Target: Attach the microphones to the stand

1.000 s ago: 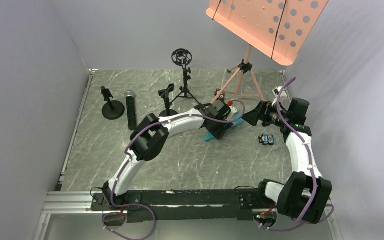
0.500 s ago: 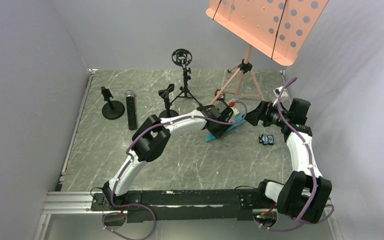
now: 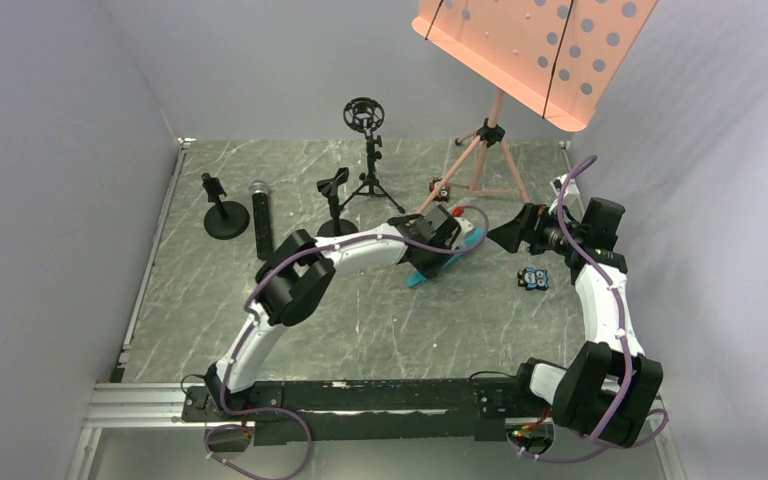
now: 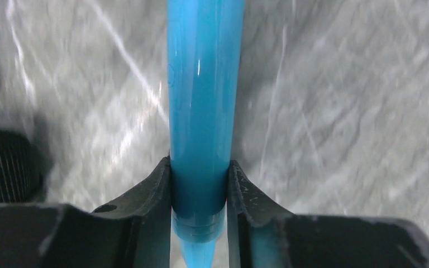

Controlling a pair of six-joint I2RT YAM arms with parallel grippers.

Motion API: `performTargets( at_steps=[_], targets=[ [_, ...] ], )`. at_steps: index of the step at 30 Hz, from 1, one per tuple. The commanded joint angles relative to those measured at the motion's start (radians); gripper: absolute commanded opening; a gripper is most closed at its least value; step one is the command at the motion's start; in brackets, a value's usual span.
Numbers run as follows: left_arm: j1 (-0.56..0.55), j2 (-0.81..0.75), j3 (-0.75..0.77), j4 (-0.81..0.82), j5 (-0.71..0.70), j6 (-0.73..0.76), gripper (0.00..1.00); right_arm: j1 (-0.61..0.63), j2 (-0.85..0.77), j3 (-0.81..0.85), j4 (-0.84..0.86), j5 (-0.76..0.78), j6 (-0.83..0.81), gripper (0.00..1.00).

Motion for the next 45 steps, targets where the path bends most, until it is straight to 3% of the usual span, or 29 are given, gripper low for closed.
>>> performTargets(
  at_steps=[1,4,7,12,22,32,36,45],
  targets=[
    [-0.002,-0.286,-0.199,0.158,0.016,-0.076,0.01,-0.004,-0.002,0.103,-0.159,-0.053,-0.131,1.00],
    [0.002,-0.439,-0.362,0.281,0.047,-0.150,0.00,-0.005,0.017,0.156,-0.275,-0.107,-0.198,1.00],
    [0.003,-0.550,-0.499,0.391,0.062,-0.234,0.00,0.004,0.009,0.148,-0.288,-0.196,-0.189,1.00],
    [0.003,-0.680,-0.672,0.591,0.086,-0.333,0.00,0.110,0.000,0.102,-0.157,-0.254,-0.061,1.00],
    [0.003,-0.799,-0.774,0.890,0.092,-0.441,0.00,0.316,0.053,0.139,0.289,-0.270,0.404,0.99],
    [0.000,-0.852,-0.819,0.973,0.108,-0.444,0.00,0.416,0.139,0.210,0.613,-0.187,0.743,0.94],
    [-0.001,-0.866,-0.836,0.981,0.112,-0.441,0.00,0.447,0.168,0.224,0.711,-0.170,0.849,0.87],
    [0.000,-0.887,-0.847,0.949,0.101,-0.426,0.00,0.497,0.182,0.231,0.724,-0.177,0.853,0.66]
  ],
)
